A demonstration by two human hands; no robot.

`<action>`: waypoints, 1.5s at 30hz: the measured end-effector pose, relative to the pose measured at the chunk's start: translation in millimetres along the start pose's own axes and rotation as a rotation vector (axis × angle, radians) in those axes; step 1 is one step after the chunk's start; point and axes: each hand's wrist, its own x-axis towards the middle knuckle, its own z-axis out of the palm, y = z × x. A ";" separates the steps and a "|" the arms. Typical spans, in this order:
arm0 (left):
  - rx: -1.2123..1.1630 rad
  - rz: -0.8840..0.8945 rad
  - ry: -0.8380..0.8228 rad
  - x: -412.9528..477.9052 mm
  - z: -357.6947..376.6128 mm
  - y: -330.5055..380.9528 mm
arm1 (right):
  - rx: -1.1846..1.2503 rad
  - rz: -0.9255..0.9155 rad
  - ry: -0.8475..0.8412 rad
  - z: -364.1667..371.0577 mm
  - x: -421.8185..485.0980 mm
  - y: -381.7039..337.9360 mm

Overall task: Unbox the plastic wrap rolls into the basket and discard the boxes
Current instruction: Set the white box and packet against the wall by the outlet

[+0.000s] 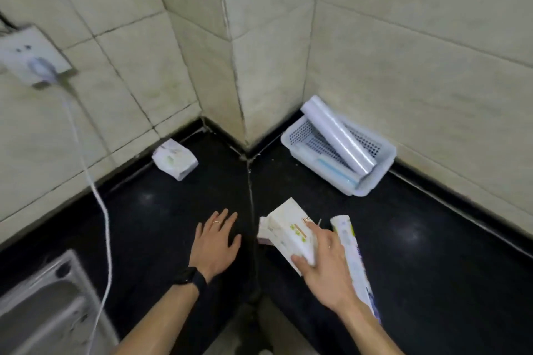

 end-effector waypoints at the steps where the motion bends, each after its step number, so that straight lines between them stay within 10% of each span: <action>1: -0.006 -0.030 -0.006 9.7 -3.1 -19.0 | -0.020 -0.011 -0.027 13.7 14.8 -14.2; 17: -0.141 -0.304 -0.108 91.0 10.2 -187.6 | -0.383 -0.061 -0.089 160.3 233.8 -127.5; 45: -0.040 -0.238 0.013 226.2 -37.3 -176.9 | -0.370 -0.229 -0.208 169.2 266.2 -87.7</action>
